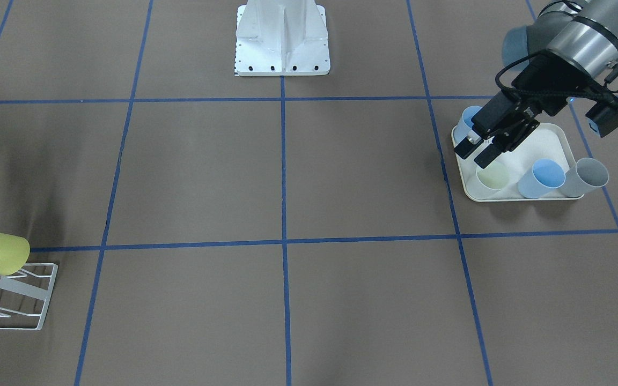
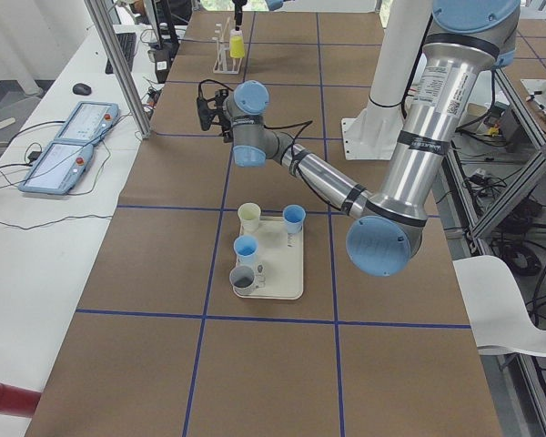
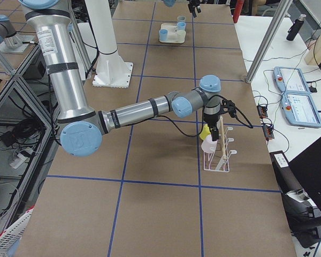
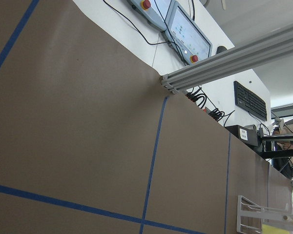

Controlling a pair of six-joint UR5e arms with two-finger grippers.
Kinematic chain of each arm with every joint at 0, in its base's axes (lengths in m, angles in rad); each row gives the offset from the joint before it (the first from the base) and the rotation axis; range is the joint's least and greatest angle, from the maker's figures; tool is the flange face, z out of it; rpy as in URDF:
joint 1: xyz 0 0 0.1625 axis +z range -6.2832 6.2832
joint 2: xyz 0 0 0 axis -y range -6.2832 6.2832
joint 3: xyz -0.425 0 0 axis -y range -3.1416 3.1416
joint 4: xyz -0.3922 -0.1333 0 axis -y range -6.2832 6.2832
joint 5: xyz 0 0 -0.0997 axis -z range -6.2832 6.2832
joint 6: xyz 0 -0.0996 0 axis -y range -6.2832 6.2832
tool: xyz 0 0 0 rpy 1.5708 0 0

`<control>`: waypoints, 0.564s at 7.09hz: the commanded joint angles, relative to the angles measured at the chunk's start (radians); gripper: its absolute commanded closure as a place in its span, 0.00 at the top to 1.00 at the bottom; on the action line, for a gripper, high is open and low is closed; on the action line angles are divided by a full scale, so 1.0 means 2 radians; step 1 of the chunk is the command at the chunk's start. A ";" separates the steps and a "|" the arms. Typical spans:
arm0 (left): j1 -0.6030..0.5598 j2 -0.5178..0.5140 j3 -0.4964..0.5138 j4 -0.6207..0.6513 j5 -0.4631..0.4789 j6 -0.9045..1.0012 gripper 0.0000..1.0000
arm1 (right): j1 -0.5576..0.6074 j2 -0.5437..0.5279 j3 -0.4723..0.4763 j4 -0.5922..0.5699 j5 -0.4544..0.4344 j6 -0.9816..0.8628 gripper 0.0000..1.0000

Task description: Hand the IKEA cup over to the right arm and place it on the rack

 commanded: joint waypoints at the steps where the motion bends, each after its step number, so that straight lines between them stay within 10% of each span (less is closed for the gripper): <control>1: -0.001 0.010 -0.001 0.001 -0.004 0.015 1.00 | 0.000 0.000 0.011 0.004 0.012 0.029 1.00; 4: -0.007 0.089 -0.036 0.087 -0.003 0.234 1.00 | -0.004 0.000 0.019 0.006 0.017 0.064 1.00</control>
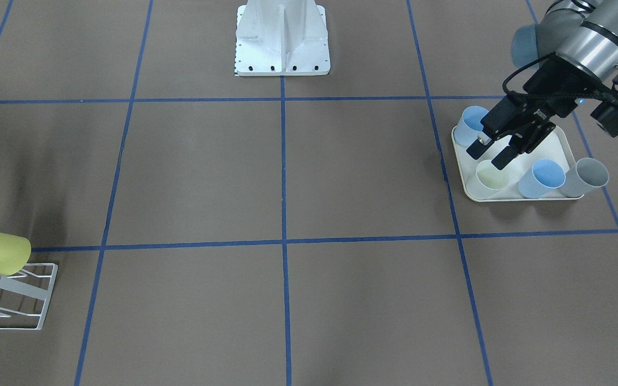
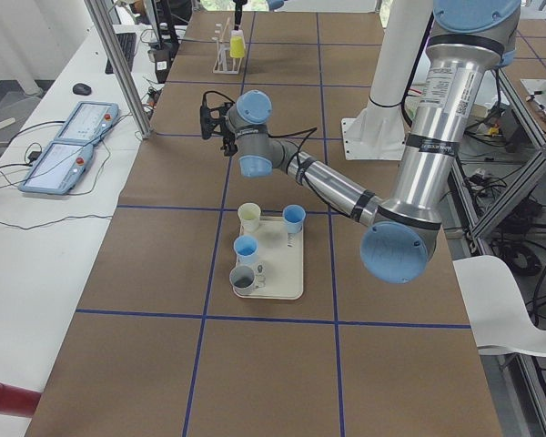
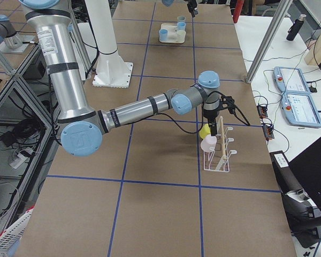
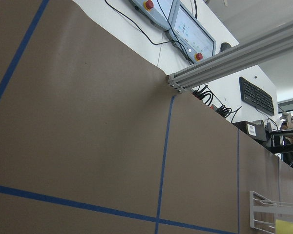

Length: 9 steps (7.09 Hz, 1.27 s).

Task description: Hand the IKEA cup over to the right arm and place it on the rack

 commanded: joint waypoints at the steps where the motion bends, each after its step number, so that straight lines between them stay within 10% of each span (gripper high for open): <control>1: -0.012 0.065 -0.034 0.090 0.002 0.180 1.00 | -0.001 0.000 0.003 0.000 0.012 0.011 1.00; 5: -0.030 0.176 -0.050 0.156 0.000 0.306 1.00 | -0.005 -0.001 -0.002 0.014 0.015 0.020 1.00; 9: 0.104 0.185 -0.051 0.170 -0.009 0.213 1.00 | -0.006 -0.007 0.030 0.015 0.034 0.030 1.00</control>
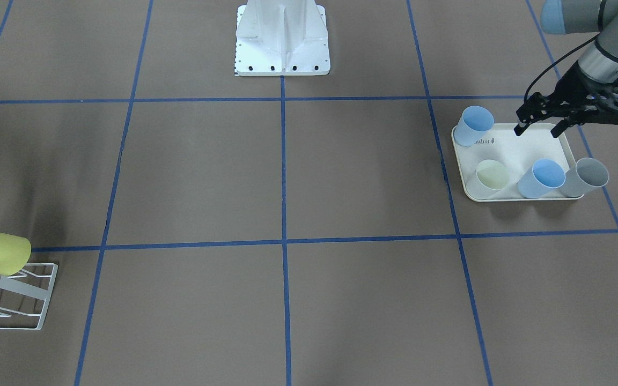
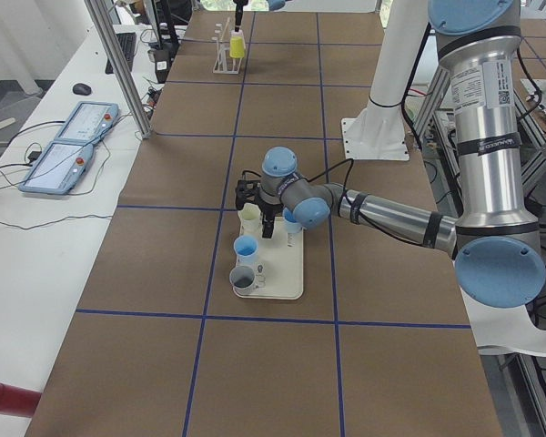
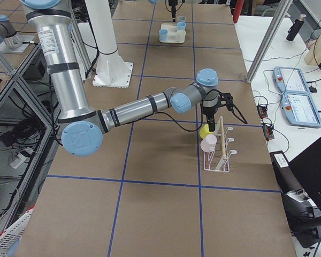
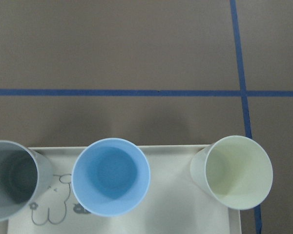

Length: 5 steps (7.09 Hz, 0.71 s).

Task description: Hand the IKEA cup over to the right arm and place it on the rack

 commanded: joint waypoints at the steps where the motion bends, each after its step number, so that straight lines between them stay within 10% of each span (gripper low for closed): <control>1: 0.055 0.001 -0.003 -0.001 0.003 -0.039 1.00 | 0.000 -0.006 0.018 0.000 0.018 0.007 1.00; 3: 0.072 0.001 0.002 0.001 0.004 -0.039 0.92 | 0.000 -0.007 0.018 0.000 0.019 0.007 1.00; 5: 0.082 0.003 0.004 0.002 0.004 -0.042 0.50 | 0.000 -0.008 0.017 0.000 0.018 0.007 1.00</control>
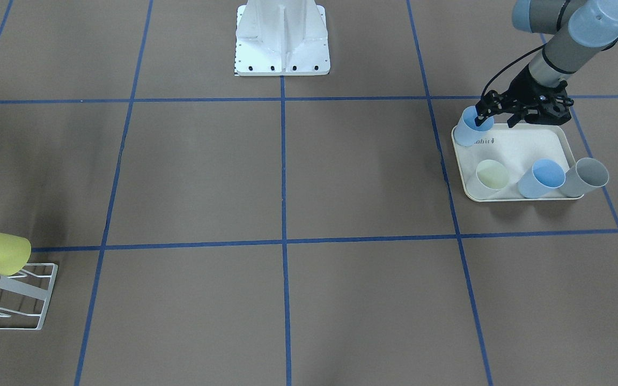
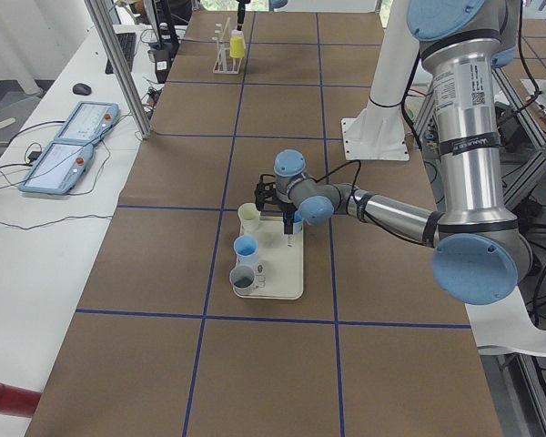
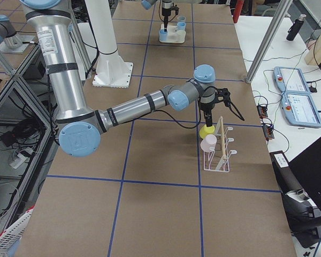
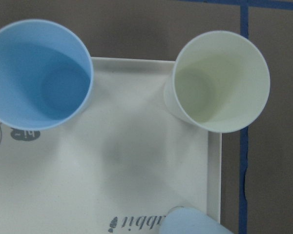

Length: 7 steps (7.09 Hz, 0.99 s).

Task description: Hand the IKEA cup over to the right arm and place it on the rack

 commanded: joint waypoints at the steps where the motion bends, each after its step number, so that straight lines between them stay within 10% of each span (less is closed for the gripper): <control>1: 0.009 0.002 0.002 0.001 0.000 -0.001 0.25 | 0.000 0.000 -0.002 0.000 0.000 0.000 1.00; 2: 0.009 0.003 0.002 0.001 -0.001 -0.001 0.03 | 0.000 0.000 -0.002 0.000 0.000 0.000 1.00; 7: -0.014 -0.053 -0.112 0.000 -0.010 -0.177 0.00 | -0.016 0.039 0.015 0.005 -0.004 0.151 1.00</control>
